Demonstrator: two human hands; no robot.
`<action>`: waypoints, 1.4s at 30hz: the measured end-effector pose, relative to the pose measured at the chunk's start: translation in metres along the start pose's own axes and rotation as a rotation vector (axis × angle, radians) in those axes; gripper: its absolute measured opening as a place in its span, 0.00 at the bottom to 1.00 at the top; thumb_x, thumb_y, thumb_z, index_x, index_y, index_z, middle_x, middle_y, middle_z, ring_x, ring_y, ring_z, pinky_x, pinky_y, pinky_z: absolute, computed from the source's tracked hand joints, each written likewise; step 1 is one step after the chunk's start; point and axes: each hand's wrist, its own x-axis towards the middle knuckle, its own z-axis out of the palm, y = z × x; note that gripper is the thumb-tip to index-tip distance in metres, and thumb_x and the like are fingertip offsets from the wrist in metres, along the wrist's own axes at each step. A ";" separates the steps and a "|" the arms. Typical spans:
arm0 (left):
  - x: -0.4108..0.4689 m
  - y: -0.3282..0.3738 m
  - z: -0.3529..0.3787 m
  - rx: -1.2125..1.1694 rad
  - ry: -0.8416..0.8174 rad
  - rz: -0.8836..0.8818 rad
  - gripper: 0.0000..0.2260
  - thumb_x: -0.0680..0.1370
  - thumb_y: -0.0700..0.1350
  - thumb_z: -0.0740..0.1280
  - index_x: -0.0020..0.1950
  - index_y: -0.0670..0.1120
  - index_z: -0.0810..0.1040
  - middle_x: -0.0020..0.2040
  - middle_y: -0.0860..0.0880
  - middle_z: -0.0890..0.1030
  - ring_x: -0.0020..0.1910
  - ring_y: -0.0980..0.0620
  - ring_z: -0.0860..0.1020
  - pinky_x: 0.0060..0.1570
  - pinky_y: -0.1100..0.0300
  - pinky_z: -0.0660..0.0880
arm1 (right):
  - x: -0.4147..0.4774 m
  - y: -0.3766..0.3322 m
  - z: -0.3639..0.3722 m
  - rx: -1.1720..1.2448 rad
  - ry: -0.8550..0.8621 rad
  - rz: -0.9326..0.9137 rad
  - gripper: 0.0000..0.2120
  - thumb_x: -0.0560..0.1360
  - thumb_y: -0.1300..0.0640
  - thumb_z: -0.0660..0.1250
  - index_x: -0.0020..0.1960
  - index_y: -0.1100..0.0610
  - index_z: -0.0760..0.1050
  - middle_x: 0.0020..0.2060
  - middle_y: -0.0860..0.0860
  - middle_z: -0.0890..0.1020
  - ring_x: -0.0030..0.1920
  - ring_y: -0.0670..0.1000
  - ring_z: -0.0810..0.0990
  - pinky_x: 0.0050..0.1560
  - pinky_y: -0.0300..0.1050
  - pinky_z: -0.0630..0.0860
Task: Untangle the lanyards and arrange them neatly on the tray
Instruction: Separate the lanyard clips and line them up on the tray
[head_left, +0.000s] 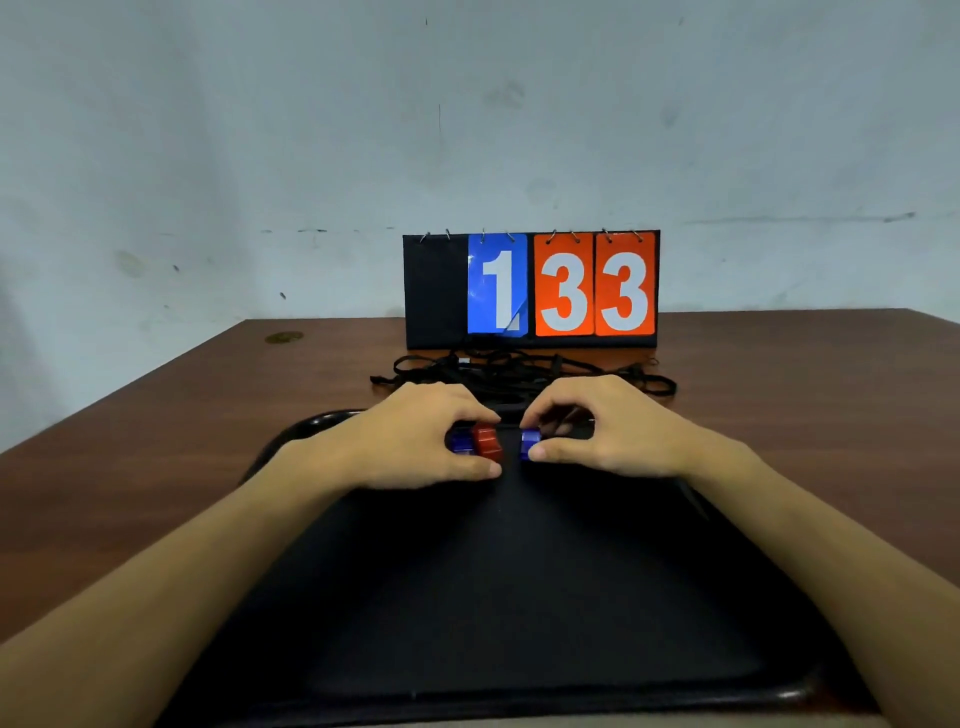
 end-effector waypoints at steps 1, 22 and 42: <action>-0.001 0.000 0.000 -0.023 0.006 0.003 0.26 0.73 0.59 0.68 0.69 0.53 0.70 0.65 0.55 0.73 0.63 0.57 0.71 0.65 0.57 0.69 | 0.000 0.000 0.000 0.001 0.000 -0.001 0.13 0.72 0.49 0.72 0.55 0.49 0.77 0.50 0.42 0.78 0.51 0.40 0.77 0.49 0.32 0.76; -0.004 -0.001 0.009 -0.304 0.052 0.029 0.32 0.72 0.49 0.73 0.72 0.55 0.61 0.58 0.57 0.78 0.57 0.61 0.76 0.59 0.68 0.71 | 0.003 -0.008 0.005 0.127 -0.027 -0.016 0.19 0.69 0.51 0.75 0.57 0.50 0.73 0.51 0.46 0.80 0.51 0.43 0.81 0.56 0.43 0.79; -0.009 -0.005 0.005 -0.277 0.196 -0.015 0.22 0.77 0.57 0.62 0.71 0.56 0.65 0.58 0.58 0.75 0.58 0.61 0.73 0.60 0.61 0.71 | 0.001 0.005 0.006 0.429 0.034 0.132 0.13 0.78 0.54 0.64 0.61 0.55 0.75 0.54 0.51 0.81 0.53 0.45 0.82 0.54 0.38 0.78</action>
